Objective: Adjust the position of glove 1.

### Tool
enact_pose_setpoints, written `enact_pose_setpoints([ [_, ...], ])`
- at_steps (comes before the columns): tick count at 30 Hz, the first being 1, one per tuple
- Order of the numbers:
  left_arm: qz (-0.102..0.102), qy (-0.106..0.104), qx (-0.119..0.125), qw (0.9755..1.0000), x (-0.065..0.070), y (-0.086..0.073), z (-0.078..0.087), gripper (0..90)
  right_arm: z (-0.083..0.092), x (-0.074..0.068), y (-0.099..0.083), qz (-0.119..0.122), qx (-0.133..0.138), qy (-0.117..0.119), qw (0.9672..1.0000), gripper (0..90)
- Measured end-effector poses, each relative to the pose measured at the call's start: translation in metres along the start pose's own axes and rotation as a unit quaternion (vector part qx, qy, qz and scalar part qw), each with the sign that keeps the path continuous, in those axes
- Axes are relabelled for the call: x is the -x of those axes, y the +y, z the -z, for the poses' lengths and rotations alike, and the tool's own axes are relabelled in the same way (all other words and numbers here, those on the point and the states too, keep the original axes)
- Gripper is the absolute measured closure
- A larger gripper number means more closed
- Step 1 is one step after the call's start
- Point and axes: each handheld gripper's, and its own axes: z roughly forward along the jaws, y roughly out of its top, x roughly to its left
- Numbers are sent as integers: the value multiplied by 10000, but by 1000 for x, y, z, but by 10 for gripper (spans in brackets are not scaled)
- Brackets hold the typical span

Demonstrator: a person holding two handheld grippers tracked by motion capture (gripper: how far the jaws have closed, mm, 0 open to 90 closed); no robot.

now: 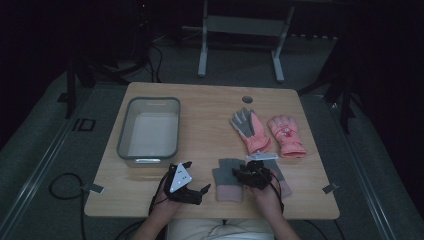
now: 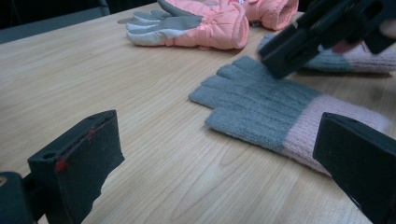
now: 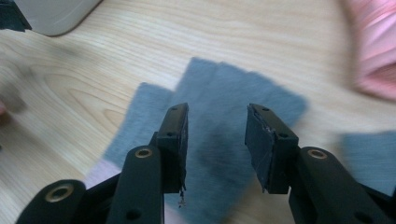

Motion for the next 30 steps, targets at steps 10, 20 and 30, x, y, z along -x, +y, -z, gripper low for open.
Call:
enact_pose_setpoints([
  [10,18,17,21,10000,0,0,0,8,40,59,11,838,153,-33,9964,622],
  [20,3,24,7,10000,0,0,0,8,51,94,-6,1625,-300,235,9860,608],
  [30,-7,46,12,10000,1,0,0,8,29,111,-25,1449,-624,482,9863,605],
])
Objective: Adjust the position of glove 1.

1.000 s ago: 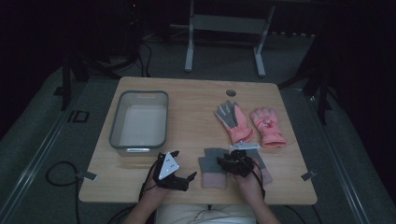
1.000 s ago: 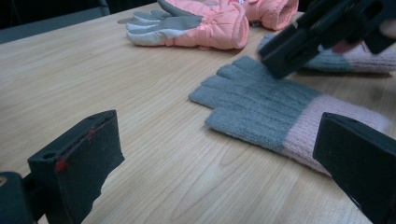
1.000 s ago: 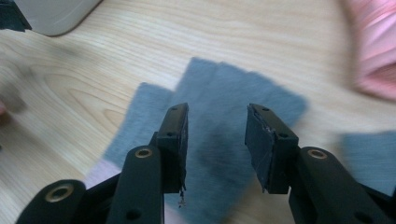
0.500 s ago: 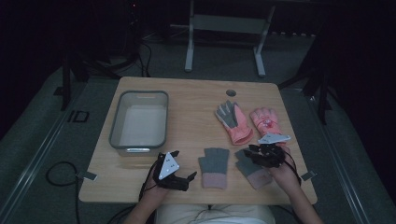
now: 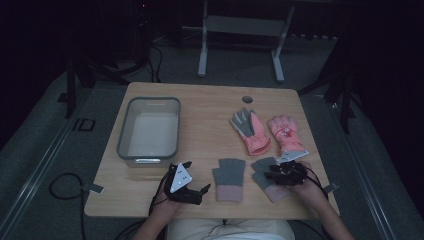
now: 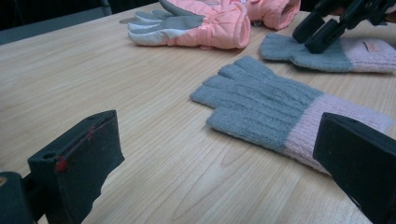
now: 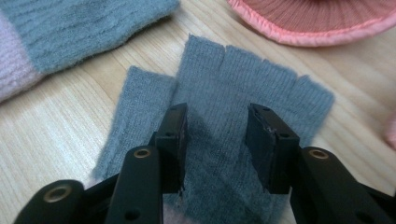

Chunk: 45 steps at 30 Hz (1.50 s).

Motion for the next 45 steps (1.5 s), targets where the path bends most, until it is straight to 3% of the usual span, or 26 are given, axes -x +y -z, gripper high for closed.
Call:
enact_pose_setpoints([
  [8,10,2,-7,10000,0,0,0,8,-1,-1,-2,-140,68,-142,9998,774],
  [10,8,16,1,10000,0,0,0,8,-1,-3,-1,-334,44,-241,9991,824],
  [12,16,38,23,10000,0,0,0,8,3,-4,2,-601,46,-195,9980,847],
  [13,16,38,23,10000,0,0,0,8,3,-4,2,-601,46,-195,9980,847],
  [16,37,42,24,10000,0,0,1,8,27,-14,12,-924,334,-320,9946,853],
  [18,36,39,26,10000,0,0,1,8,38,-22,18,-985,471,-386,9933,853],
  [20,32,36,25,10000,0,0,1,8,38,-22,18,-985,471,-386,9933,853],
  [21,25,43,35,10000,0,0,1,8,50,-33,21,-1259,641,-407,9891,853],
  [23,14,47,28,10000,0,0,0,8,54,-37,19,-1594,826,-407,9829,853],
  [26,11,41,26,10000,0,0,0,8,52,-43,11,-1879,911,-593,9762,853],
  [29,24,31,33,10000,-1,0,1,8,42,-43,2,-1999,788,-600,9748,853],
  [40,-1,21,21,10000,0,0,0,8,16,-27,-11,-2016,396,-974,9738,842],
  [45,-14,15,12,10000,0,0,0,8,8,-24,-15,-1972,331,-976,9749,798],
])
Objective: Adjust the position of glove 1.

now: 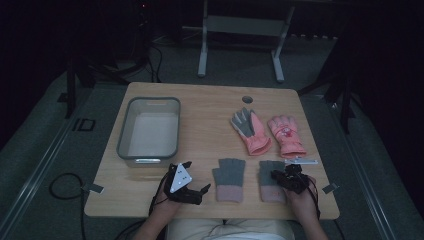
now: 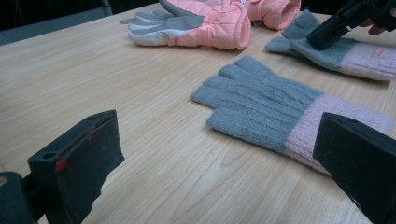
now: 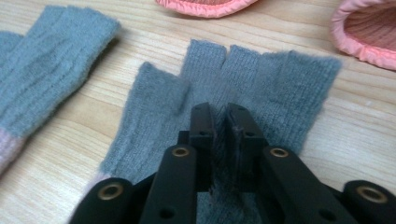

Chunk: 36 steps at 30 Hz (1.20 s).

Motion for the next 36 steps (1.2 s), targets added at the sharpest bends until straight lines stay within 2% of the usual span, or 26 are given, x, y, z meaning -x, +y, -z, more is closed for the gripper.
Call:
enact_pose_setpoints([
  [6,-11,-3,-1,10000,0,0,0,8,3,-1,4,177,-30,-30,9998,702],
  [8,-17,-11,-9,10000,0,0,0,8,9,1,10,359,144,213,9990,682],
  [10,-11,-10,-15,10000,0,0,0,8,14,1,15,648,159,276,9974,658],
  [13,-5,6,3,10000,0,0,0,8,18,-2,17,1130,97,300,9931,619],
  [16,-30,19,-3,10000,1,0,0,8,19,-2,15,1580,63,402,9866,604],
  [18,-28,27,-3,10000,1,0,0,8,17,-1,13,1819,-45,362,9826,598],
  [19,-24,28,-3,10000,1,0,0,8,16,1,12,1874,-83,311,9818,597],
  [26,-14,29,-8,10000,1,0,0,8,10,13,4,1539,-200,534,9864,581],
  [27,-14,33,-8,10000,1,0,0,8,8,13,2,1528,-269,513,9866,578],
  [30,-15,31,3,10000,1,0,0,8,6,12,-1,1515,-216,472,9871,594],
  [34,2,19,7,10000,0,0,0,8,5,11,-4,1447,-109,391,9886,668],
  [36,0,20,4,10000,0,0,0,8,5,10,-4,1434,-81,328,9891,744],
])
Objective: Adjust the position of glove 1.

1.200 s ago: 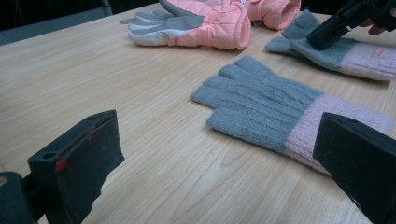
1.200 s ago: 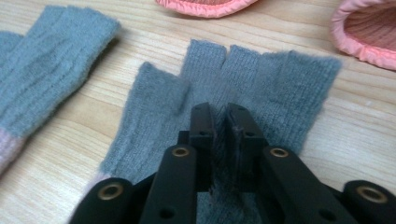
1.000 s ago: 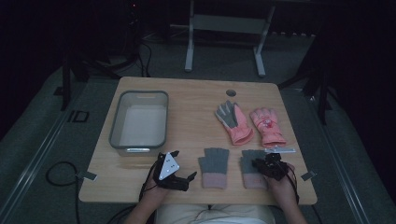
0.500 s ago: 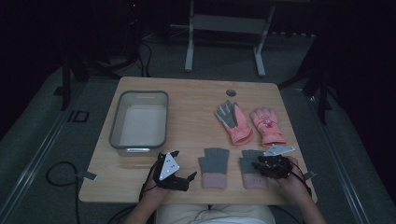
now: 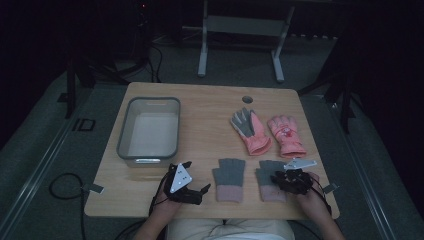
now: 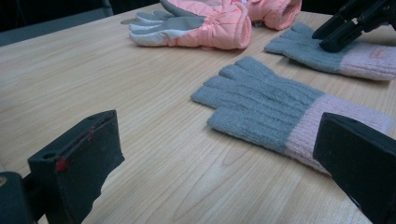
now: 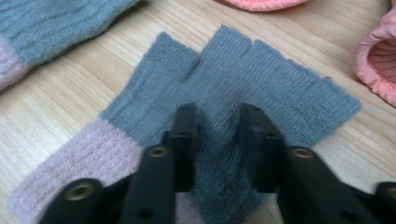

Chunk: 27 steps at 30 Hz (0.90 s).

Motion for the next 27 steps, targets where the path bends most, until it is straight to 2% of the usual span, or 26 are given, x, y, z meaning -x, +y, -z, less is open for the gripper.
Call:
enact_pose_setpoints([
  [4,3,6,3,10000,0,0,0,8,-1,-3,1,-163,11,-137,9998,834],
  [6,16,6,7,10000,0,0,0,8,1,-3,5,-411,-20,-68,9991,851],
  [10,16,-2,5,10000,0,0,0,8,17,-5,20,-684,247,50,9973,855],
  [14,23,-5,4,10000,0,0,0,8,36,-19,43,-589,564,200,9965,855],
  [18,51,11,5,10000,-1,0,0,8,46,-37,64,-534,736,575,9942,855],
  [22,62,-4,14,10000,-1,0,0,8,43,-57,80,-459,827,762,9926,855],
  [24,50,-6,21,10000,-1,0,0,8,39,-68,86,-330,803,772,9932,855],
  [25,40,-12,16,10000,-1,0,0,8,36,-72,89,-355,779,847,9927,855],
  [27,43,-19,8,10000,-1,0,0,8,29,-83,92,-228,740,809,9937,855],
])
